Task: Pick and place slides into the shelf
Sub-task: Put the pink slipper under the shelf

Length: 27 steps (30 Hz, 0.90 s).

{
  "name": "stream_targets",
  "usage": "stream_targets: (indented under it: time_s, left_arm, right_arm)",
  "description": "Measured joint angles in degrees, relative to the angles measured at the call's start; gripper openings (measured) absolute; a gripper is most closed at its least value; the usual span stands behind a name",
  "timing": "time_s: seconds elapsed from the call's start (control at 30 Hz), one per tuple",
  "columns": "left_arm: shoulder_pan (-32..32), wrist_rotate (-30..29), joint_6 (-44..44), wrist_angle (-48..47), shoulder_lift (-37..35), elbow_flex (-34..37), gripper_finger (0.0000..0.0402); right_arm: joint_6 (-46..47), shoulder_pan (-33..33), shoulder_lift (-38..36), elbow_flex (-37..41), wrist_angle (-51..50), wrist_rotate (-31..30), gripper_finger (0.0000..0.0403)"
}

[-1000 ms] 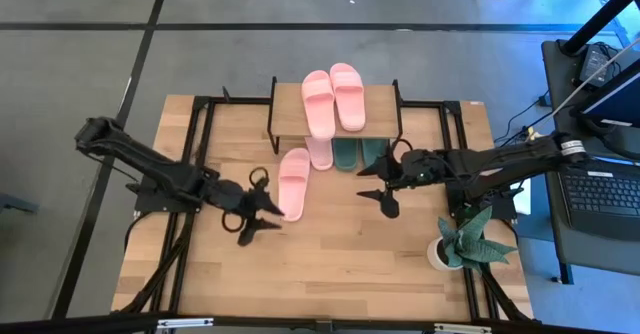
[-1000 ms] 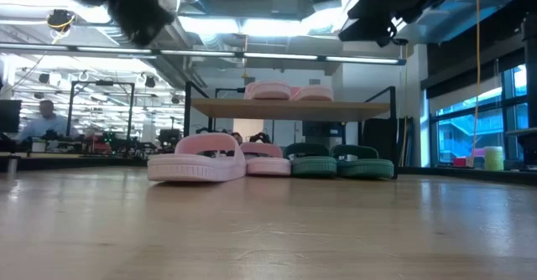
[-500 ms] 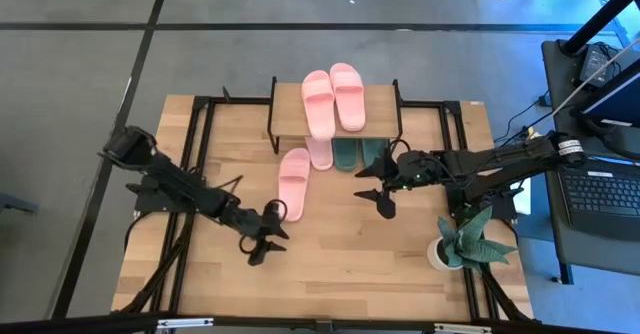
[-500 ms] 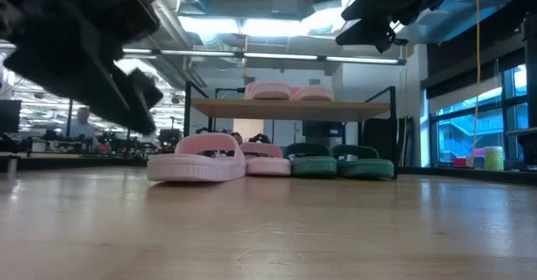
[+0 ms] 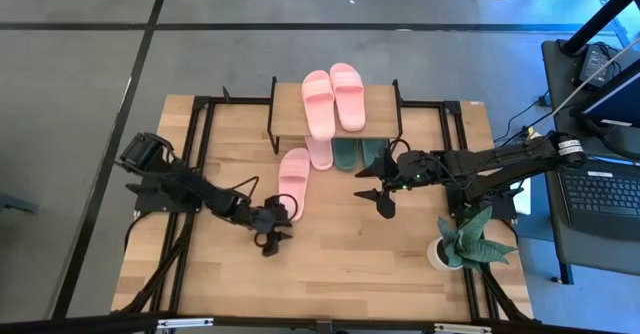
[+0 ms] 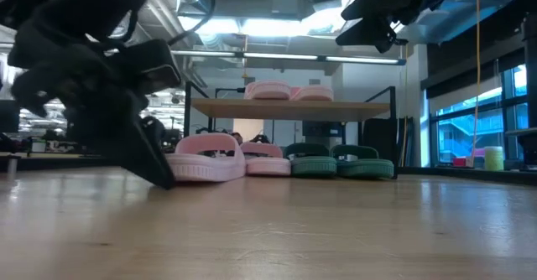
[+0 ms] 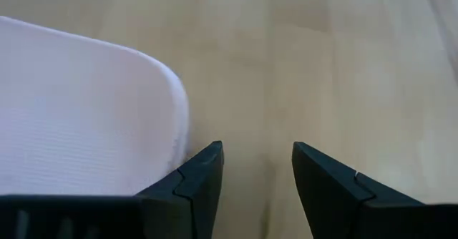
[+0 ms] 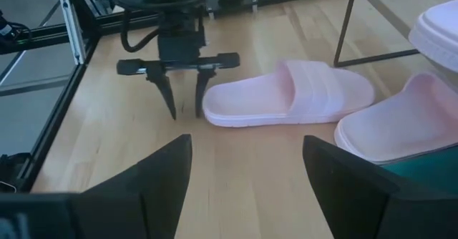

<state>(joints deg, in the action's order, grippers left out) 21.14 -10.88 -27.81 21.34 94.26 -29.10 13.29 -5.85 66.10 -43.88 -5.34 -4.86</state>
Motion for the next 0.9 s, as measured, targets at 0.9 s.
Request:
stream_targets:
  time_s: [0.9]
  left_arm:
    - [-18.42,-5.06,4.44,-0.28,-0.11,0.07,0.0162]
  right_arm:
    - [-3.31,0.00,-0.04,0.00,-0.37,-0.02,0.0268]
